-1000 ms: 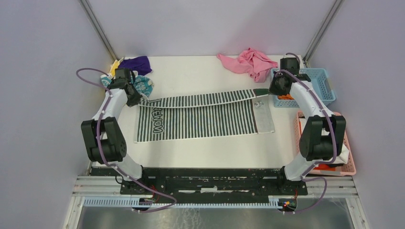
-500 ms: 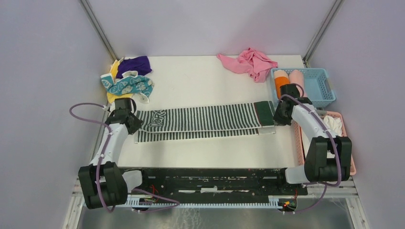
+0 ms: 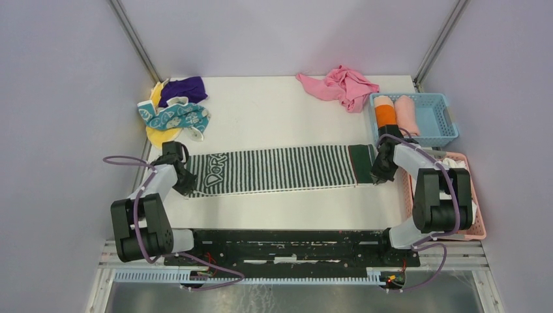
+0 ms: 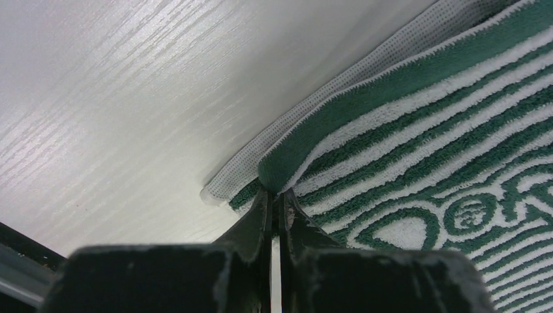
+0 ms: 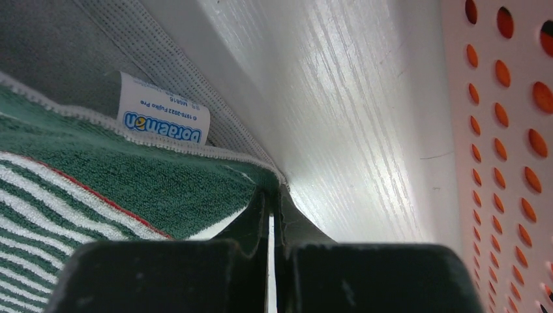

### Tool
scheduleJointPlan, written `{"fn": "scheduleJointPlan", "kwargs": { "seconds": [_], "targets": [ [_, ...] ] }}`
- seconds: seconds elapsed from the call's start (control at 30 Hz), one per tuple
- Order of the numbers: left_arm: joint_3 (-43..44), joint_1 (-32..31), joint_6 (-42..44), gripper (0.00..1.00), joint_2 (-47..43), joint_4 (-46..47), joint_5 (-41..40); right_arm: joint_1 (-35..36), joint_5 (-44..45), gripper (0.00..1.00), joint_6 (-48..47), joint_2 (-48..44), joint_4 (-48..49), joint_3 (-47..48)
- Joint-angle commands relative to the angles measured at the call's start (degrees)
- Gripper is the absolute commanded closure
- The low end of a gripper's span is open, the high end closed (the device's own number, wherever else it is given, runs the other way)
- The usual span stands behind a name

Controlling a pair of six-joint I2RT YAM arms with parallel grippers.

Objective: Roll the towels
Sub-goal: Fold the towel at the center of the board.

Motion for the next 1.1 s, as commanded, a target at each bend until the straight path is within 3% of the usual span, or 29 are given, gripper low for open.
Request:
{"fn": "scheduleJointPlan", "kwargs": {
  "seconds": [0.0,0.4,0.6,0.67,0.7,0.9,1.07],
  "targets": [
    [1.2,0.9,-2.0,0.97,1.4,1.3,-1.2,-0.4,-0.8,1.00,1.1,1.9,2.4,-0.4],
    [2.9,0.9,-0.8,0.96,-4.2,-3.5,-4.3,-0.4,-3.1,0.97,1.0,2.8,2.1,0.6],
    [-3.0,0.9,-4.4,0.90,-4.3,-2.1,-2.4,-0.4,-2.9,0.90,1.3,2.1,1.9,0.7],
    [-3.7,1.0,-5.3,0.82,-4.2,-1.7,-2.4,-0.4,-3.7,0.88,1.0,2.0,1.7,0.9],
    [-3.6,1.0,-5.6,0.73,-4.1,-1.9,-2.5,-0.4,-4.2,0.86,0.8,2.0,1.5,0.9],
    [-1.5,1.0,-4.8,0.48,-7.7,-4.8,-4.2,-0.4,-5.2,0.66,0.0,-0.4,-0.7,2.2],
    [1.6,1.0,-3.3,0.36,-14.9,-9.5,-5.5,-0.4,-3.7,0.52,-1.4,-6.3,-5.4,6.7]
  ]
}}
